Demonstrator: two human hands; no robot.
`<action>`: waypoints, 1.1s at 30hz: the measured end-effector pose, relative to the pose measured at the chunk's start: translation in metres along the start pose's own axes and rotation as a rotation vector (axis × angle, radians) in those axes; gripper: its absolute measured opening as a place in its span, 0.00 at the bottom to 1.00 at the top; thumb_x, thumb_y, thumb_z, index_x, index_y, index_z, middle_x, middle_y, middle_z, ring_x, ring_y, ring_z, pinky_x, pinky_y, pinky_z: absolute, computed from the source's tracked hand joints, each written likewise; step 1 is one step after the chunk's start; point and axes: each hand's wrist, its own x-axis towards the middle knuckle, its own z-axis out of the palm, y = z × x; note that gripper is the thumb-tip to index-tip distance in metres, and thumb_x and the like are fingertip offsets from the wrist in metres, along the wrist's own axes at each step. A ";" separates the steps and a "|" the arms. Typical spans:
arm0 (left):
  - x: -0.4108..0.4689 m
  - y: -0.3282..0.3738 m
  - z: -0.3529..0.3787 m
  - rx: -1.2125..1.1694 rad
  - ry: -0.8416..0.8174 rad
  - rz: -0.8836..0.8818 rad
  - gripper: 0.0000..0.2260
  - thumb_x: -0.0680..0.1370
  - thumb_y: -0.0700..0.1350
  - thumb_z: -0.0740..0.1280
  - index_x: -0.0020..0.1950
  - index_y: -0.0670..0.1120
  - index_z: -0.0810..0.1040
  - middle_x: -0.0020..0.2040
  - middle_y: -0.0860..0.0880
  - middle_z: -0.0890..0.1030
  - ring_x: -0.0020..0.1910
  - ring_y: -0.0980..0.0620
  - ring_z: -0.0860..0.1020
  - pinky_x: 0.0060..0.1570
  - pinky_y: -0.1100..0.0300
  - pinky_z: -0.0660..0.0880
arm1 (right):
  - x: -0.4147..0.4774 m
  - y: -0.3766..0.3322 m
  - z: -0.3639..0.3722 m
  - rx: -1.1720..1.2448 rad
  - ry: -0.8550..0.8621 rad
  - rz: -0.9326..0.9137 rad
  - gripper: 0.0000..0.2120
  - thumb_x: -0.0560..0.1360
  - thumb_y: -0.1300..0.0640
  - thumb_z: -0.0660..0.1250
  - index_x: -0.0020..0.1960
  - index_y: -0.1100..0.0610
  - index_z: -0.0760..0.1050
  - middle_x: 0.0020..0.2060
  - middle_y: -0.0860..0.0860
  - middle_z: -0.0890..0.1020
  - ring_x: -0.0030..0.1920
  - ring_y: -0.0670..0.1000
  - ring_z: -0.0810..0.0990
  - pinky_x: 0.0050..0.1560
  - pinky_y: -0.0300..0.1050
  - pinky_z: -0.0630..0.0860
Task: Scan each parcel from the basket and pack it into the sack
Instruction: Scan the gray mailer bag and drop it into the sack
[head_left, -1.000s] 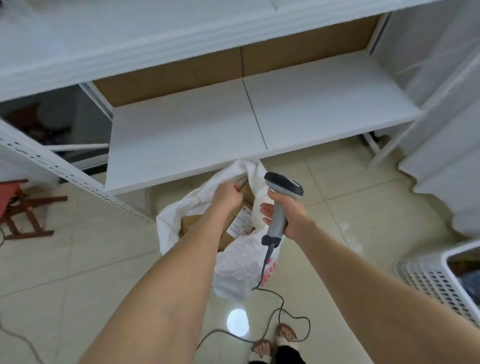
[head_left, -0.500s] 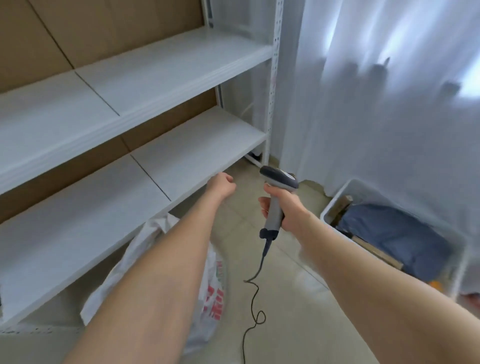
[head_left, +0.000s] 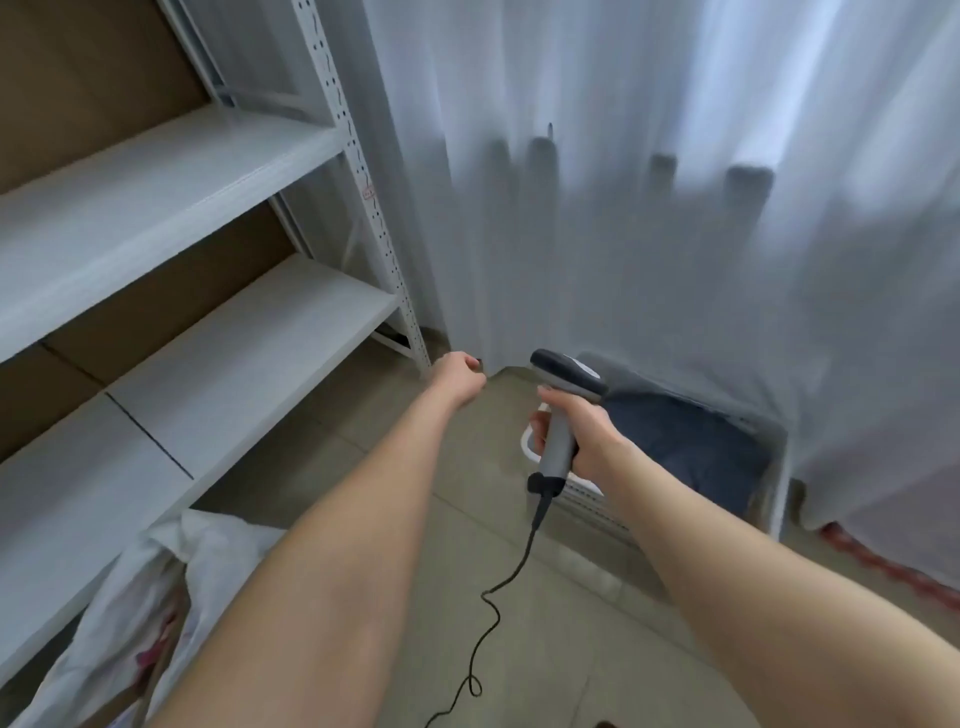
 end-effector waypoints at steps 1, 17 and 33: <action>0.005 0.012 0.012 0.004 -0.010 0.006 0.17 0.77 0.41 0.65 0.67 0.44 0.74 0.66 0.44 0.75 0.66 0.46 0.72 0.66 0.57 0.68 | 0.005 -0.011 -0.014 0.015 0.014 -0.005 0.13 0.74 0.57 0.72 0.56 0.61 0.75 0.36 0.56 0.80 0.35 0.52 0.78 0.46 0.49 0.77; 0.180 0.130 0.191 0.085 -0.211 0.031 0.17 0.77 0.41 0.65 0.66 0.43 0.75 0.66 0.44 0.75 0.65 0.45 0.72 0.64 0.58 0.68 | 0.174 -0.115 -0.160 0.095 0.248 0.060 0.09 0.73 0.56 0.74 0.48 0.59 0.78 0.37 0.55 0.83 0.37 0.51 0.81 0.35 0.45 0.80; 0.377 0.049 0.452 0.107 -0.297 -0.248 0.26 0.75 0.44 0.68 0.70 0.38 0.66 0.66 0.37 0.73 0.64 0.40 0.73 0.62 0.53 0.70 | 0.466 -0.062 -0.292 0.164 0.334 0.249 0.13 0.73 0.56 0.74 0.51 0.61 0.76 0.40 0.56 0.77 0.41 0.53 0.79 0.36 0.52 0.80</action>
